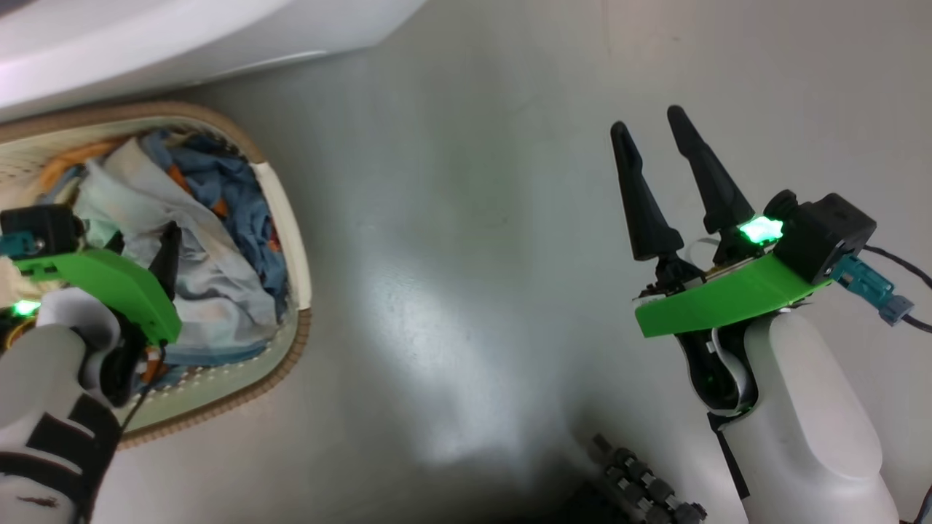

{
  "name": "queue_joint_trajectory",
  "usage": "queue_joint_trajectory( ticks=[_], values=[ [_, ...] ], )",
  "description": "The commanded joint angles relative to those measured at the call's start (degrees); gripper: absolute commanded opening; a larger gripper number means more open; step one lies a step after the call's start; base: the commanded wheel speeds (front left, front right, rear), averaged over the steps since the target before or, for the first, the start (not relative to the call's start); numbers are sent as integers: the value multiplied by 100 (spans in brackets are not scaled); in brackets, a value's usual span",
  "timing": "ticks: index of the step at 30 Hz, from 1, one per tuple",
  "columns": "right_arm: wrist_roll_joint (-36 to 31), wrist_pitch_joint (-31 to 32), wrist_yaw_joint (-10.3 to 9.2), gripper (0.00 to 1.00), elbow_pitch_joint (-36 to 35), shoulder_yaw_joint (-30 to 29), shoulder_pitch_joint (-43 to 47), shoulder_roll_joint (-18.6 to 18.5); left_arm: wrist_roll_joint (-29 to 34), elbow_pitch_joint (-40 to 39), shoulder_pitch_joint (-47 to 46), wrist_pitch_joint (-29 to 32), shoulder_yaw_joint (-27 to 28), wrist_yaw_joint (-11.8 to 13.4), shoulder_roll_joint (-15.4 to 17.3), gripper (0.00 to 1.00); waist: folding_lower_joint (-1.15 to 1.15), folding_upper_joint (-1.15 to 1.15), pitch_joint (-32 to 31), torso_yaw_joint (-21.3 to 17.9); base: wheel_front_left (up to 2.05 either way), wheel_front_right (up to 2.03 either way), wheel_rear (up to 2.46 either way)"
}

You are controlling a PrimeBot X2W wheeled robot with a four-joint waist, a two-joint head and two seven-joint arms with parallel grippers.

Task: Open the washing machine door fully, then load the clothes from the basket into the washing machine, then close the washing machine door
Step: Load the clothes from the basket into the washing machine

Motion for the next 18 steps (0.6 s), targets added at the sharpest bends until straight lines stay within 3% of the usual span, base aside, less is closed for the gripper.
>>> queue_joint_trajectory(
  ticks=[1, 9, 11, 12, 18],
  values=[
    [97, -27, 14, 100, -170, 108, 85, 40, -143, -66, -11, 151, -18, -14, 296, 100, 0, 0, 165, -170, 0, 0, 0],
    [186, -27, 14, 100, -234, 198, 79, 40, -568, 153, -308, 630, -403, -14, 551, 100, 0, 0, 308, -364, 0, 0, 0],
    [187, -27, 14, 100, -240, 203, 85, 40, -614, 177, -354, 680, -516, -14, 595, 37, 0, 0, 313, -385, 0, 0, 0],
    [184, -27, 14, 100, -240, 197, 90, 40, -639, 171, -373, 644, -558, -14, 610, 0, 0, 0, 309, -385, 0, 0, 0],
    [190, -27, 14, 100, -230, 169, 81, 40, -830, 166, -368, 352, -764, -14, 651, 0, 0, 0, 191, -336, 0, 0, 0]
  ],
)
